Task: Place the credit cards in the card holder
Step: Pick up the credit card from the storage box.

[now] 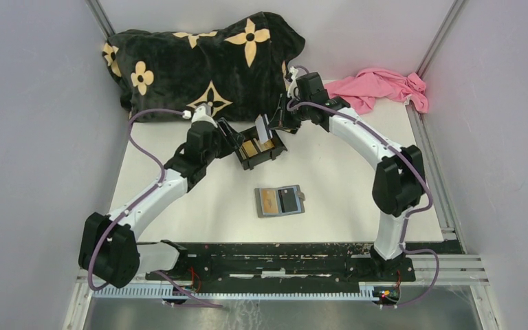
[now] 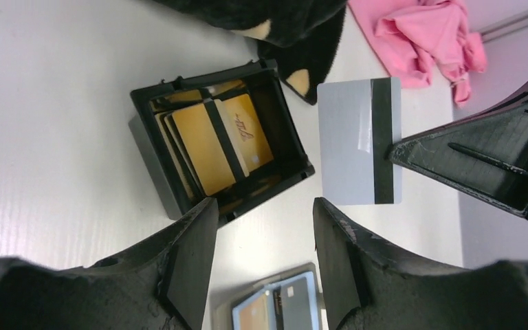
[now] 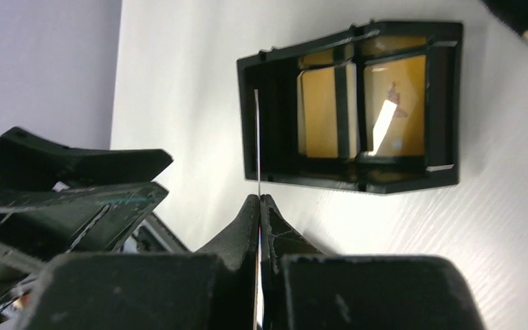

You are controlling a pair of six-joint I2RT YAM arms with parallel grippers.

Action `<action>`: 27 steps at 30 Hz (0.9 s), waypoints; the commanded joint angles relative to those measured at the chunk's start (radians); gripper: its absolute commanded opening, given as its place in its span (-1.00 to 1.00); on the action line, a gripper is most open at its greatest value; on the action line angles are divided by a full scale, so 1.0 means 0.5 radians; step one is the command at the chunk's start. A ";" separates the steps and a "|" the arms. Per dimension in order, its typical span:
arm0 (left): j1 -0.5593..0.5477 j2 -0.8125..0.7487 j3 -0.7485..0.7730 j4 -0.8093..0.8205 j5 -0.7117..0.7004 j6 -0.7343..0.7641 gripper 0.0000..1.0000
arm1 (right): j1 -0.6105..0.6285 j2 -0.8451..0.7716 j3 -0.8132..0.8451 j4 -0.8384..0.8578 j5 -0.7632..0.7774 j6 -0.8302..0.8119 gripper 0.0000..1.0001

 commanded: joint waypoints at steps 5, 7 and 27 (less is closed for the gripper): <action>0.005 -0.256 -0.322 0.366 0.319 -0.301 0.25 | -0.007 -0.412 -0.444 0.367 -0.276 0.373 -0.98; 0.006 -0.289 -0.403 0.463 0.393 -0.375 0.25 | -0.009 -0.470 -0.539 0.433 -0.325 0.445 -0.98; 0.005 -0.317 -0.681 0.972 0.574 -0.745 0.26 | 0.053 -0.657 -0.958 0.753 -0.512 0.743 -0.98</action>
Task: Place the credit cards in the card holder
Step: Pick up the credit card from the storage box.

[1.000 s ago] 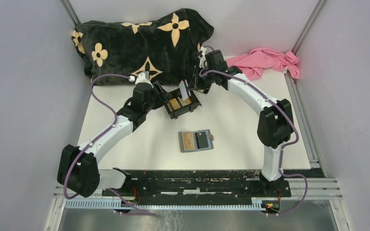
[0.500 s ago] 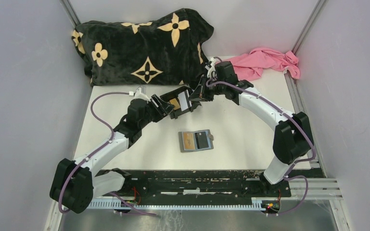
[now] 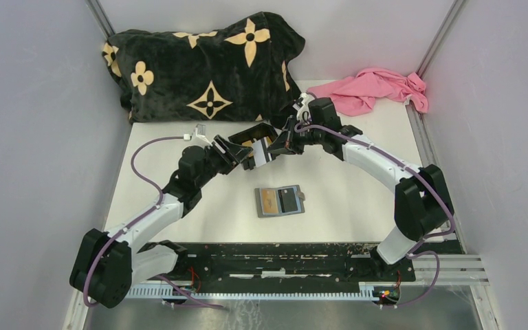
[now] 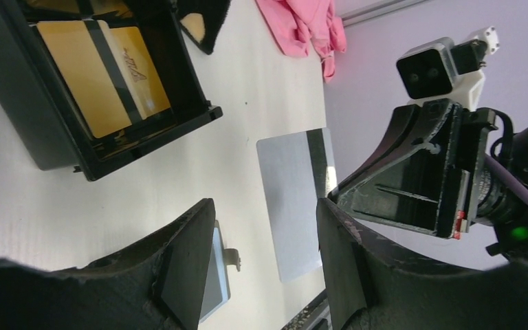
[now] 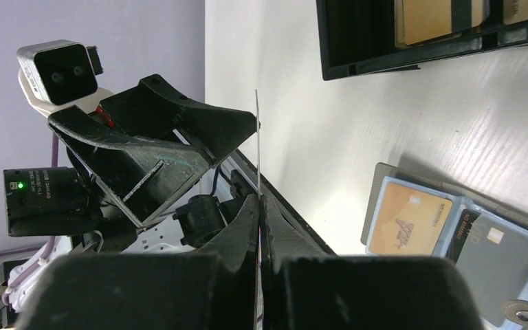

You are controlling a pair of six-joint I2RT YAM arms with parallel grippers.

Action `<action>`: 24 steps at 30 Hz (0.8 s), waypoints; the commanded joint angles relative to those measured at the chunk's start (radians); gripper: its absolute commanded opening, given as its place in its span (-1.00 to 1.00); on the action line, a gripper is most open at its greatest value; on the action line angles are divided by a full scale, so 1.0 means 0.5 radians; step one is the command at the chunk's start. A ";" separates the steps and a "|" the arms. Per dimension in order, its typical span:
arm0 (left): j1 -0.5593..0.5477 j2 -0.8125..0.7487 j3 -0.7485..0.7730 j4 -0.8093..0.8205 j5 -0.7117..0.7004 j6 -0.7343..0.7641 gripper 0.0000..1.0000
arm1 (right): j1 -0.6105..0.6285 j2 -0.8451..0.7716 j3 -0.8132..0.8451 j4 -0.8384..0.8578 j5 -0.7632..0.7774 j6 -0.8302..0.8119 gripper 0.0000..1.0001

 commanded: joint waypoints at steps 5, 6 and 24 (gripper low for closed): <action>0.006 0.038 -0.052 0.322 0.099 -0.195 0.24 | 0.036 -0.074 -0.017 0.235 -0.098 0.124 -0.98; 0.005 0.047 -0.050 0.330 0.108 -0.197 0.24 | 0.036 -0.072 -0.021 0.245 -0.099 0.133 -0.98; 0.006 -0.001 -0.090 0.110 0.040 -0.156 0.15 | 0.052 -0.170 0.010 -0.203 0.093 -0.200 -0.98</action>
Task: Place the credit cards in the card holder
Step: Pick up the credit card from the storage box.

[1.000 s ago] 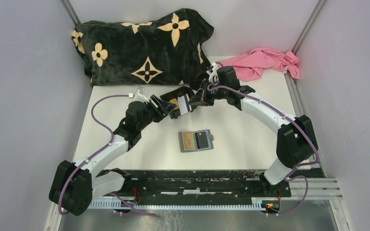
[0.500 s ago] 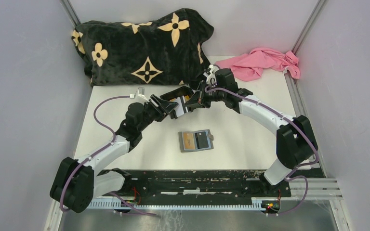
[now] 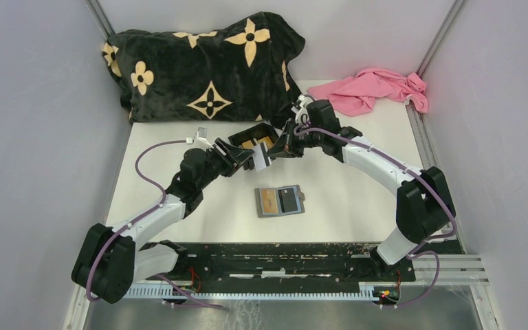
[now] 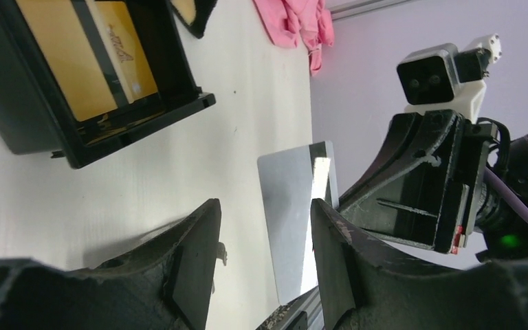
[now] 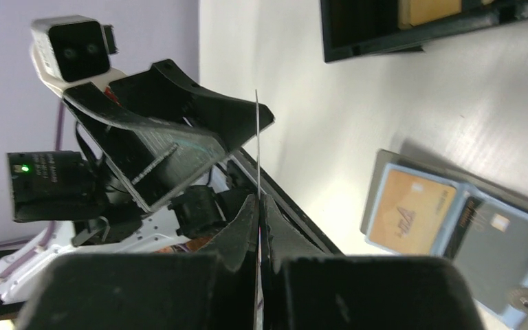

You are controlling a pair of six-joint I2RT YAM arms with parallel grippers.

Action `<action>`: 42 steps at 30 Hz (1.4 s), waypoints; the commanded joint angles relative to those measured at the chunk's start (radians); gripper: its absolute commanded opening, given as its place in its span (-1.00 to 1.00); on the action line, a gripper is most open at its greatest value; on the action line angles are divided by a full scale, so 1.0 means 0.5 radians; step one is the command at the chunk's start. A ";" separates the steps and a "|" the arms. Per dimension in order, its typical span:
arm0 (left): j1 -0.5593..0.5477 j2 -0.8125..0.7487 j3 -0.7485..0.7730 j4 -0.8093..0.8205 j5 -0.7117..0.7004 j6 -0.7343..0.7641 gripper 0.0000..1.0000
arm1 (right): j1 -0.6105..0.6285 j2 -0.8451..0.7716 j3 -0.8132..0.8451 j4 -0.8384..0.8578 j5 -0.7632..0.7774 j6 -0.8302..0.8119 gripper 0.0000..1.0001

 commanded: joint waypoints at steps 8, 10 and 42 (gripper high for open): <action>0.002 -0.126 -0.145 -0.050 0.028 0.015 0.15 | 0.005 -0.242 -0.120 -0.217 0.145 -0.248 -0.98; 0.003 -0.128 -0.172 0.036 0.054 -0.017 0.15 | 0.007 -0.245 -0.124 -0.203 0.134 -0.228 -0.98; -0.132 0.239 -0.176 0.776 0.268 -0.307 -0.11 | 0.005 -0.167 -0.253 0.154 -0.091 0.064 -0.98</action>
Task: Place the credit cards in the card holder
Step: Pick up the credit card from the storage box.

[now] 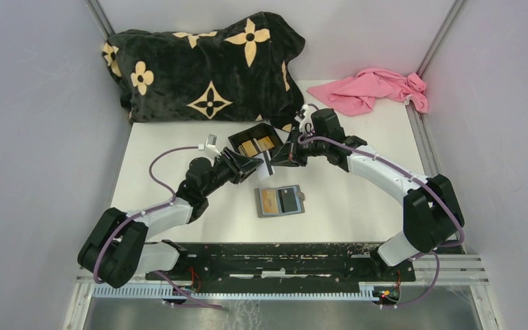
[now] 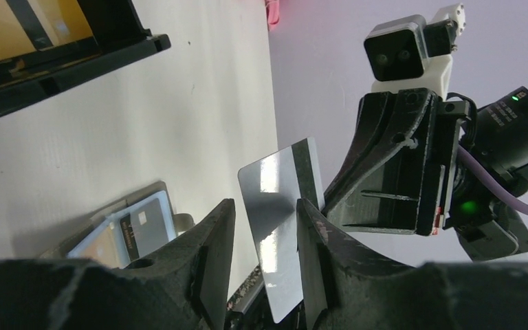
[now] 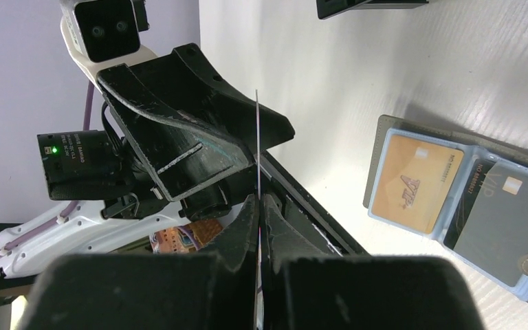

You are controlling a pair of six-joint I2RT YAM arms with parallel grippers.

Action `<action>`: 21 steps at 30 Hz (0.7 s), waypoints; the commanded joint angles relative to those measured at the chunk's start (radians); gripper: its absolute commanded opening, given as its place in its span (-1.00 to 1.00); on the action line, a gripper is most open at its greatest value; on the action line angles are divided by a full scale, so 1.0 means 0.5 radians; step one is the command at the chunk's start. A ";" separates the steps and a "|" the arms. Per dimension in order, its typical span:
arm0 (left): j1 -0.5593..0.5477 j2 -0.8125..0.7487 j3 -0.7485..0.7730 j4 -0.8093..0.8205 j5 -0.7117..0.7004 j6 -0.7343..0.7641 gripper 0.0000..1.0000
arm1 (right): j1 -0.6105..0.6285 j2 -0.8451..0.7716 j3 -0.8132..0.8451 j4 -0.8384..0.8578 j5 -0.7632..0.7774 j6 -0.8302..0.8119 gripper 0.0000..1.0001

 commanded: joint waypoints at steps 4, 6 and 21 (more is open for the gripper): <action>-0.021 0.068 0.019 0.320 0.101 -0.156 -0.23 | 0.006 0.020 -0.011 0.153 -0.072 0.044 -0.98; -0.022 0.073 0.019 0.331 0.107 -0.158 -0.33 | 0.006 0.018 -0.015 0.154 -0.070 0.041 -0.98; -0.025 0.146 0.008 0.443 0.169 -0.172 -0.94 | 0.003 0.067 0.004 0.218 -0.119 0.089 -0.95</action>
